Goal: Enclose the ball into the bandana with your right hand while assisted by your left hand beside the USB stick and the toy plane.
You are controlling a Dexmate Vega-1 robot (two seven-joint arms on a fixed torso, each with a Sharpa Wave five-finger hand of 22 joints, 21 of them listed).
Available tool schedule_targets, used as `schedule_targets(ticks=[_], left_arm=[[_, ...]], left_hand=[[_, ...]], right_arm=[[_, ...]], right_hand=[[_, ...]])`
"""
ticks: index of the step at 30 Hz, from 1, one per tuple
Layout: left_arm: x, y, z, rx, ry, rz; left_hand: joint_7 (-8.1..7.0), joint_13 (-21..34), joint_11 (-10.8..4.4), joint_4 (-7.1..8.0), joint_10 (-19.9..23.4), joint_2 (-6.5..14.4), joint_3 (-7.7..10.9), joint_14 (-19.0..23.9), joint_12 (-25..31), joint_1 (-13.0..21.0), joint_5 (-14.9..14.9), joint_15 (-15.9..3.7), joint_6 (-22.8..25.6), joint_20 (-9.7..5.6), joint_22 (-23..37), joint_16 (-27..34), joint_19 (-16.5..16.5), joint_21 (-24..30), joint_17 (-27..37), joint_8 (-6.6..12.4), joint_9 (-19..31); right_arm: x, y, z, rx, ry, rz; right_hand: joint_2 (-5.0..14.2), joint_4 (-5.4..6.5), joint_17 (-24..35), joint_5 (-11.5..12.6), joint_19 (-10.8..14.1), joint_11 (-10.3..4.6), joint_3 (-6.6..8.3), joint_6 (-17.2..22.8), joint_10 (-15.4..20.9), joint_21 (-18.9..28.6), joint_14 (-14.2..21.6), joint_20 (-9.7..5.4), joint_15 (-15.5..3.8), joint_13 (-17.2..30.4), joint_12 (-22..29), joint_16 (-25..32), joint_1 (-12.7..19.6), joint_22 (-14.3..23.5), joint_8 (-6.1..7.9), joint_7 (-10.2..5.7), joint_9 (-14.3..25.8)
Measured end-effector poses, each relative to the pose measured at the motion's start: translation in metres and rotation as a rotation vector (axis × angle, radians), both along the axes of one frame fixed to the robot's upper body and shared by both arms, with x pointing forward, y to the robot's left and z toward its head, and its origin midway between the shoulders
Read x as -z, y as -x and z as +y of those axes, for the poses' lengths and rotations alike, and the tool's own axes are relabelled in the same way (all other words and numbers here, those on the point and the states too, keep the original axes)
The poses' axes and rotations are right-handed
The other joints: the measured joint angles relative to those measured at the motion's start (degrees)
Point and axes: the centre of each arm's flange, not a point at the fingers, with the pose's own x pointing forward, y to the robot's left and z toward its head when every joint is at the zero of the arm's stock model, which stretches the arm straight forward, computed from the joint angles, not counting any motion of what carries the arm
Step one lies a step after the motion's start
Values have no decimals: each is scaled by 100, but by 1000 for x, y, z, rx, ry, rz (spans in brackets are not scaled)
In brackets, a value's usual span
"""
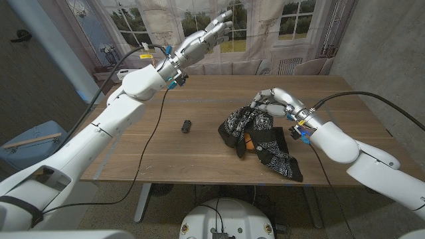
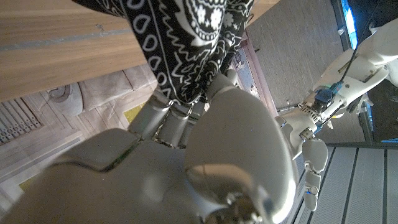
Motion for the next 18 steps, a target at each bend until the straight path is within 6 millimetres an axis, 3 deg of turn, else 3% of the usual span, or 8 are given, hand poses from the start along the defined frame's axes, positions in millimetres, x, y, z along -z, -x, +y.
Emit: schedule_targets(ticks=[2, 3, 6, 8, 10, 13, 15, 18], left_arm=[[-1, -1, 0, 4, -2, 1], [-1, -1, 0, 4, -2, 1], [-2, -1, -1, 9, -5, 1], [-2, 0, -1, 10, -5, 1], [-2, 0, -1, 12, -6, 2], [-2, 0, -1, 12, -7, 1], [-2, 0, -1, 12, -7, 1], [-2, 0, -1, 14, -7, 3]], left_hand=[[0, 0, 0, 0, 0, 0, 0, 0, 0, 0, 0, 0, 0, 0, 0, 0, 0, 0, 0, 0, 0], [0, 0, 0, 0, 0, 0, 0, 0, 0, 0, 0, 0, 0, 0, 0, 0, 0, 0, 0, 0, 0], [0, 0, 0, 0, 0, 0, 0, 0, 0, 0, 0, 0, 0, 0, 0, 0, 0, 0, 0, 0, 0], [0, 0, 0, 0, 0, 0, 0, 0, 0, 0, 0, 0, 0, 0, 0, 0, 0, 0, 0, 0, 0], [0, 0, 0, 0, 0, 1, 0, 0, 0, -1, 0, 0, 0, 0, 0, 0, 0, 0, 0, 0, 0], [0, 0, 0, 0, 0, 30, 0, 0, 0, -30, 0, 0, 0, 0, 0, 0, 0, 0, 0, 0, 0], [0, 0, 0, 0, 0, 30, 0, 0, 0, -30, 0, 0, 0, 0, 0, 0, 0, 0, 0, 0, 0], [0, 0, 0, 0, 0, 30, 0, 0, 0, -30, 0, 0, 0, 0, 0, 0, 0, 0, 0, 0, 0]], right_arm=[[2, 1, 2, 1, 22, 32], [2, 1, 2, 1, 22, 33], [5, 1, 3, 11, 54, 75], [7, 1, 3, 16, 66, 91], [6, 1, 4, 27, 88, 111], [7, -1, 3, 45, 112, 149], [7, -2, 2, 53, 120, 171], [9, -2, 2, 48, 126, 200]], right_hand=[[-18, 69, -79, 35, -91, 81, -34, -284, -51, 24, -60, 28, -60, -99, -157, -182, -205, -34, -192, -83, -115], [-24, 100, -123, 26, -475, 145, -40, -538, -192, 30, -40, 45, -199, -182, -275, -295, -346, -64, -401, -160, -227], [-225, 128, -261, -66, -900, 169, -57, -1335, -677, 29, -466, 256, -36, -477, -686, -584, -697, -114, -1189, -475, -677], [-400, 172, -384, -71, -1388, 198, -181, -1759, -1114, -53, -955, 557, 127, -659, -1036, -832, -1044, -127, -1670, -534, -912], [-572, 265, -495, -30, -2128, 215, -356, -1882, -1538, -336, -1620, 1002, 330, -808, -1394, -1102, -1468, -150, -1985, -531, -1014], [-833, 518, -647, 100, -3135, 236, -739, -2067, -2088, -857, -2692, 1529, 626, -950, -1893, -1398, -2209, -153, -2353, -547, -1033], [-960, 798, -796, 187, -3677, 271, -1044, -2195, -2328, -1248, -3390, 1865, 884, -1009, -2165, -1499, -2834, -174, -2569, -560, -1024], [-968, 1155, -1033, 272, -4331, 415, -1400, -2228, -2646, -1823, -4088, 2101, 1192, -1052, -2526, -1504, -3636, -179, -2808, -592, -1016]])
